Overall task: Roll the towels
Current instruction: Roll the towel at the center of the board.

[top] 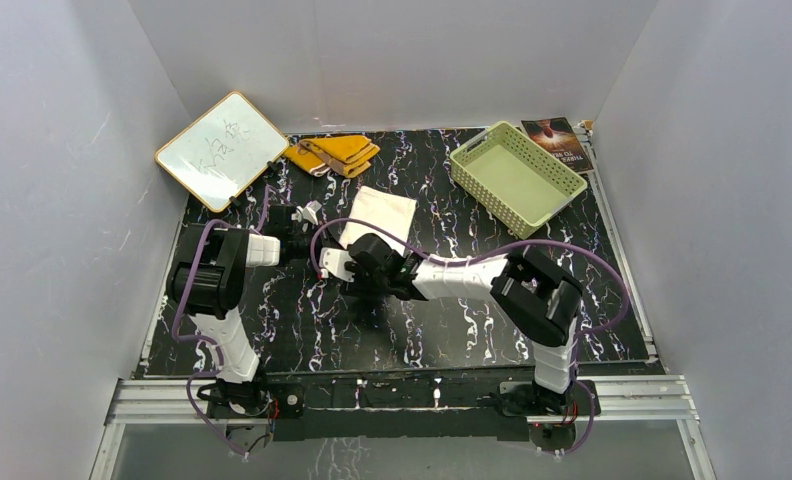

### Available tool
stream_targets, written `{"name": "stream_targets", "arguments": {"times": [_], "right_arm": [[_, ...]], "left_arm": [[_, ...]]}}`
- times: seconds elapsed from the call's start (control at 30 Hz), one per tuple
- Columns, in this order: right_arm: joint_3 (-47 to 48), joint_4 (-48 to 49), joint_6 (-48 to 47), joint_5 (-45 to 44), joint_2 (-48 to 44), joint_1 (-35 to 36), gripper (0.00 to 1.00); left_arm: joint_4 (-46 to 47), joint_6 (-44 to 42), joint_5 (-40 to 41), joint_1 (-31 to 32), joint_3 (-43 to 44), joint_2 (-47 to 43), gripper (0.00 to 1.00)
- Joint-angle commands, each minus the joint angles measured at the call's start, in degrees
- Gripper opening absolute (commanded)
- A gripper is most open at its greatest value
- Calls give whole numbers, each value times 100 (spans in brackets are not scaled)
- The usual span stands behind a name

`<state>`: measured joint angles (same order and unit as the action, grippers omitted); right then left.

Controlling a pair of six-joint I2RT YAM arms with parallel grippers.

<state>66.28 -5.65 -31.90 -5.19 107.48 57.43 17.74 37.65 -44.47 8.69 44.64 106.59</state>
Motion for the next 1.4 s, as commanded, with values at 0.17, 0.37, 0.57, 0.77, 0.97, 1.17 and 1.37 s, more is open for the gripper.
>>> {"name": "stream_targets", "arguments": {"times": [0.17, 0.37, 0.57, 0.77, 0.97, 1.17, 1.37], "right_arm": [[286, 285, -68, 213, 360, 36, 52], [497, 125, -87, -63, 633, -22, 39], [430, -11, 106, -208, 650, -224, 15], [401, -465, 994, 1064, 46, -405, 3], [802, -1207, 2115, 3241, -123, -431, 1], [959, -998, 3341, 5180, 167, -869, 2], [1392, -756, 4271, 6378, 1088, -1500, 0]], "left_arm": [[-798, -457, 1045, -25, -148, 439, 0], [-851, -474, 1020, -25, -111, 480, 0], [-1048, -530, 1018, -26, 18, 350, 0], [-1400, -502, 827, -510, 336, -879, 4], [-2242, -856, 553, -1377, 986, -1831, 21], [-2378, -851, 208, -1477, 928, -2184, 21], [-2219, -750, -302, -1472, 687, -2261, 20]]}}
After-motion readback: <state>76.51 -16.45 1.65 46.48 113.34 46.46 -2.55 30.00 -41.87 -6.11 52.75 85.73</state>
